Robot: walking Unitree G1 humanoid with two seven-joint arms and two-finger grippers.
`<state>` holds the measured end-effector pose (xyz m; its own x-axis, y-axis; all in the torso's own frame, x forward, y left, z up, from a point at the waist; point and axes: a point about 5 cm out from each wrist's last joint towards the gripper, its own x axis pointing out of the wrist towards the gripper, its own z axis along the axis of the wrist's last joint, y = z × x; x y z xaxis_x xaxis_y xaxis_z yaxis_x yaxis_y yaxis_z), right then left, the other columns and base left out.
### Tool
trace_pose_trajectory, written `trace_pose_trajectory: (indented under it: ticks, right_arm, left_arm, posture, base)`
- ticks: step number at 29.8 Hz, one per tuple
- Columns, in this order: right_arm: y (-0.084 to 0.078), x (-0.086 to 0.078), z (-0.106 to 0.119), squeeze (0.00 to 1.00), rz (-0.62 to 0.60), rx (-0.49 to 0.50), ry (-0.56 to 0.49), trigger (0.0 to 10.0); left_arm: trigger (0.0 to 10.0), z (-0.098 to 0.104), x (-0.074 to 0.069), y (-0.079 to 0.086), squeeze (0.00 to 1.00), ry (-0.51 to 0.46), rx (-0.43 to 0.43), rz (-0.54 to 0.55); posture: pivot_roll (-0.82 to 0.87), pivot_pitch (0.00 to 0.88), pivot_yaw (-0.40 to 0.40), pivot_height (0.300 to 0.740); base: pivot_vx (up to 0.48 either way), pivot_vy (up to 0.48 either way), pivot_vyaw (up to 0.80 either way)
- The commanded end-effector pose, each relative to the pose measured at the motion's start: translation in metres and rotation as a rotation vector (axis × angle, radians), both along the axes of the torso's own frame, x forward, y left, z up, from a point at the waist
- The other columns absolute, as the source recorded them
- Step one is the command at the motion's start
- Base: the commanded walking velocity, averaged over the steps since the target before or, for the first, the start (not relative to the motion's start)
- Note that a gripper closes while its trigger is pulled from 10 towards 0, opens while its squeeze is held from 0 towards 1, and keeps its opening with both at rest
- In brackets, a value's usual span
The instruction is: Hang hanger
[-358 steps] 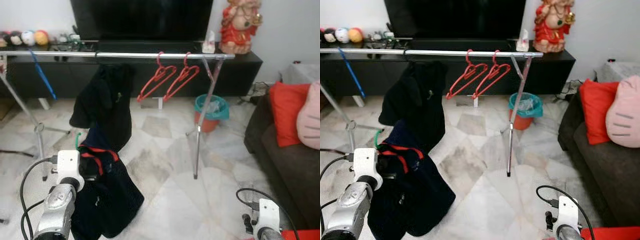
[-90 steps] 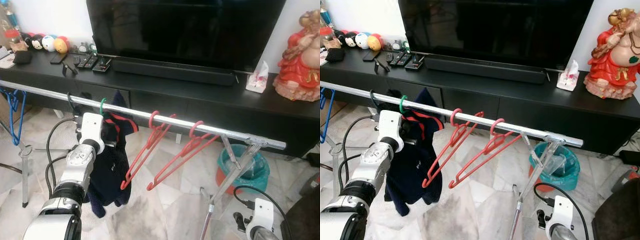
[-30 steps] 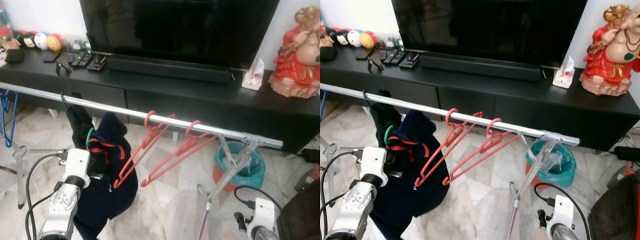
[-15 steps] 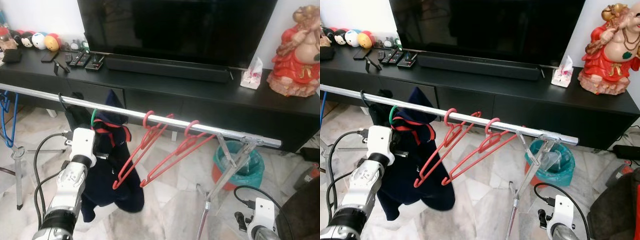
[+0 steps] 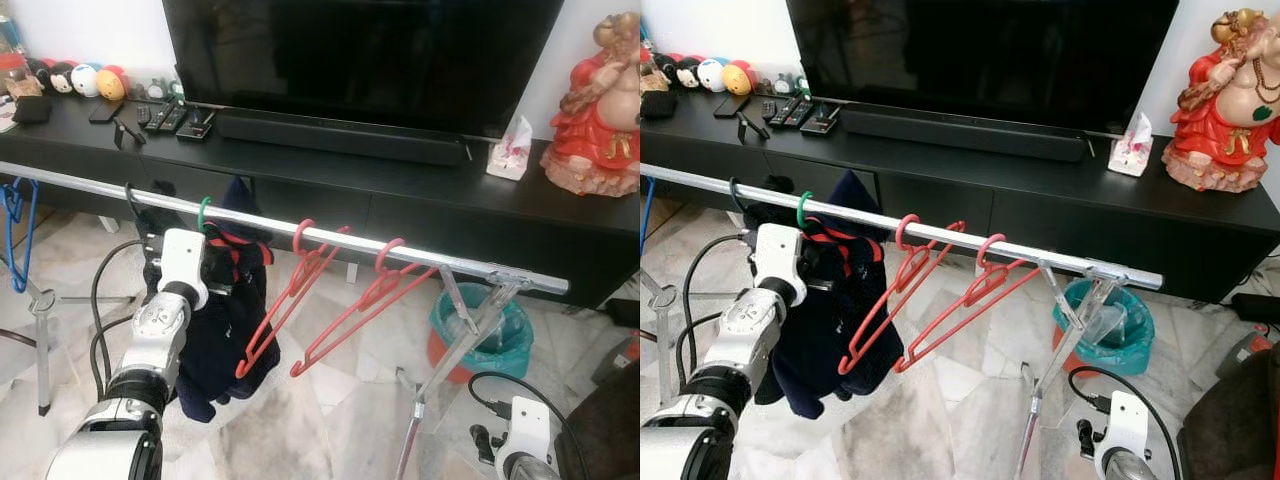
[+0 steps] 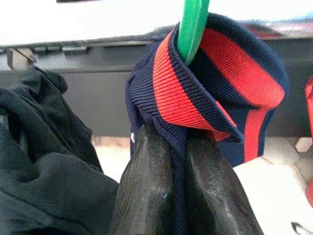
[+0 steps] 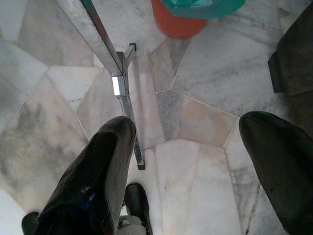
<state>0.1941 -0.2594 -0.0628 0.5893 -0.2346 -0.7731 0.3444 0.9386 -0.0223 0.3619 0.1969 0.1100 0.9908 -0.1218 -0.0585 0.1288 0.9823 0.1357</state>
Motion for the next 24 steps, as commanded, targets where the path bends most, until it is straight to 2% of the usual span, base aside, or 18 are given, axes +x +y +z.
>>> trace_pose_trajectory:
  ticks: [1, 12, 24]
  right_arm:
    - [-0.002, -0.001, 0.000, 0.00, -0.002, -0.005, 0.000, 10.0]
    - [-0.003, -0.001, 0.000, 0.00, -0.001, -0.006, 0.003, 10.0]
    - [-0.003, -0.003, -0.001, 0.00, 0.005, -0.003, 0.012, 10.0]
  left_arm:
    - [10.0, 0.011, 0.007, -0.005, 0.00, -0.019, 0.011, -0.024]
    - [10.0, 0.004, 0.013, -0.007, 0.00, 0.083, -0.005, -0.013]
    - [10.0, -0.023, 0.001, -0.005, 0.00, 0.220, 0.018, -0.016]
  posture:
    - [-0.10, 0.000, -0.026, 0.740]
    - [-0.11, 0.000, -0.028, 0.740]
    - [-0.11, 0.000, -0.029, 0.740]
  base:
    - [0.000, 0.000, 0.00]
    - [0.000, 0.000, 0.00]
    - [0.000, 0.000, 0.00]
